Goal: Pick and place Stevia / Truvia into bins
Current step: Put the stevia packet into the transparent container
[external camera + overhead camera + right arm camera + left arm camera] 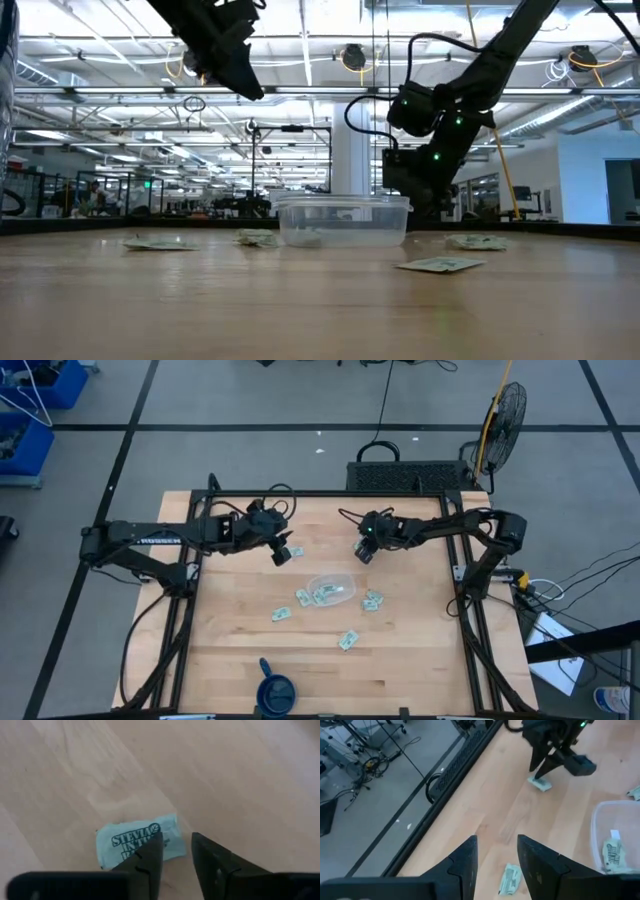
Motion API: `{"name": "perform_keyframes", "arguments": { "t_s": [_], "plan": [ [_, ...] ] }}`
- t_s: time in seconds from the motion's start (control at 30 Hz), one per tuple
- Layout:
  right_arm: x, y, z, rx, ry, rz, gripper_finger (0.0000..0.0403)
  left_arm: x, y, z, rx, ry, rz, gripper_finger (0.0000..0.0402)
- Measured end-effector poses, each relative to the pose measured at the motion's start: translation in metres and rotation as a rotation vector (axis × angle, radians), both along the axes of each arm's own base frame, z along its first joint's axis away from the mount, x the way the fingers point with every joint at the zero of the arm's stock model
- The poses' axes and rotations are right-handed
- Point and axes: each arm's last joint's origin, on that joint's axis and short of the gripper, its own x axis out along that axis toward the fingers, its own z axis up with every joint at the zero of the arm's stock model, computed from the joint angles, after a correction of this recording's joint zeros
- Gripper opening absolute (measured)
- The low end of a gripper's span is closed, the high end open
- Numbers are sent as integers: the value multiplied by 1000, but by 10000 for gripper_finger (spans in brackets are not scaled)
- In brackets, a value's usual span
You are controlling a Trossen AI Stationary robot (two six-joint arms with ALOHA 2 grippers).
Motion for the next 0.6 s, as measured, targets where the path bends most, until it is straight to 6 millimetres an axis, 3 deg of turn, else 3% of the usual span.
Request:
{"name": "perform_keyframes", "arguments": {
  "t_s": [0.23, 0.47, 0.6],
  "plan": [
    [2, 2, -7, 38, 6, 35, 8, 0, 0, 0, -1, 1, 1, 145],
    [2, 14, 4, 39, -7, 82, 2, 0, 0, 0, 0, 1, 2, 145],
    [9, 36, 30, 20, -120, 187, 1, -1, 1, 0, 33, 9, 35, 145]
  ]
}}
